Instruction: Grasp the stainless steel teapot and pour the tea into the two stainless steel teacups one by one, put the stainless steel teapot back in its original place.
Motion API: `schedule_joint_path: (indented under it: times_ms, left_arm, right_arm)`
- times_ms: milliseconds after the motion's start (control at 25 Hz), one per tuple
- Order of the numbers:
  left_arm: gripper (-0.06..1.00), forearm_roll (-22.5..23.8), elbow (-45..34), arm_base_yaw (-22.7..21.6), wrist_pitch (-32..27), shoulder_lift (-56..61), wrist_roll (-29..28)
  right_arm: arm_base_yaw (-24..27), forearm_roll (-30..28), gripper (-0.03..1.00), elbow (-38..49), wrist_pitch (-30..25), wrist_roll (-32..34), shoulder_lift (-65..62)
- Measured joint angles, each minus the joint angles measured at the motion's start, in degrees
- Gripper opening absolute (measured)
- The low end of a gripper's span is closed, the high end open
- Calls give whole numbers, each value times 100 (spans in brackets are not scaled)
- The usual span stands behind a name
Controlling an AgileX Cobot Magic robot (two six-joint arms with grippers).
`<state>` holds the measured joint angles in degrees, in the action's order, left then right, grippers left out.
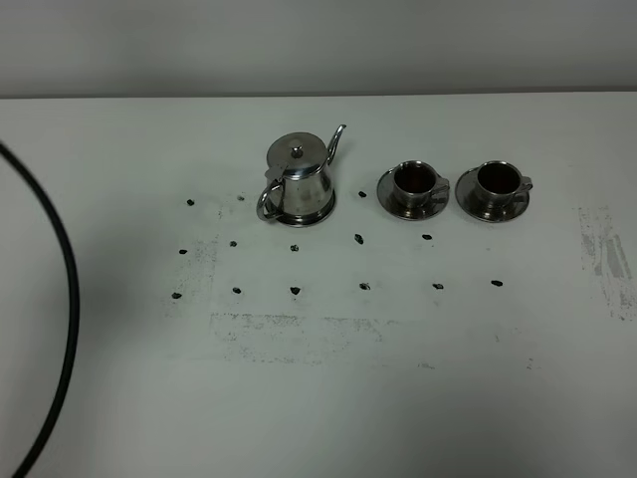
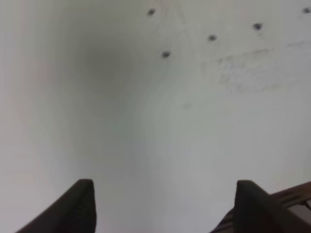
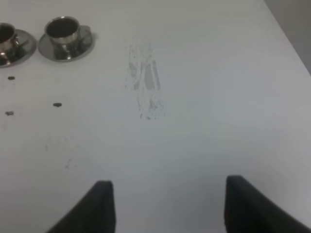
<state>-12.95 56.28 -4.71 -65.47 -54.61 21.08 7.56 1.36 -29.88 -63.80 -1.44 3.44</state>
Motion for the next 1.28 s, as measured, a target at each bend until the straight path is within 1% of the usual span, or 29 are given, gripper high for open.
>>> schedule_joint_path:
  times_ms: [80, 280, 480, 640, 760, 960, 1080, 1160, 1280]
  left_arm:
    - [58, -5, -426, -135, 41, 455, 0]
    - [58, -59, -1257, -165, 161, 1585, -6]
    - [58, -109, -1906, -169, 178, 2538, -6]
    - [58, -315, -2392, -169, 173, 3178, -6]
    - [58, -345, -2719, -169, 140, 3542, -6]
    - [58, -347, -2797, -169, -38, 3876, -6]
    - [58, -382, -2797, -54, -182, 3998, -61]
    - [58, -359, -2799, 76, -110, 4025, -247]
    - [58, -162, -2799, 235, 162, 4108, -526]
  right_arm:
    - [0, 0, 49, 0, 0, 0, 0]
    - [0, 0, 49, 0, 0, 0, 0]
    - [0, 0, 49, 0, 0, 0, 0]
    - [0, 0, 49, 0, 0, 0, 0]
    - [0, 0, 49, 0, 0, 0, 0]
    - [0, 0, 49, 0, 0, 0, 0]
    - [0, 0, 49, 0, 0, 0, 0]
    - [0, 0, 49, 0, 0, 0, 0]
    - [0, 0, 49, 0, 0, 0, 0]
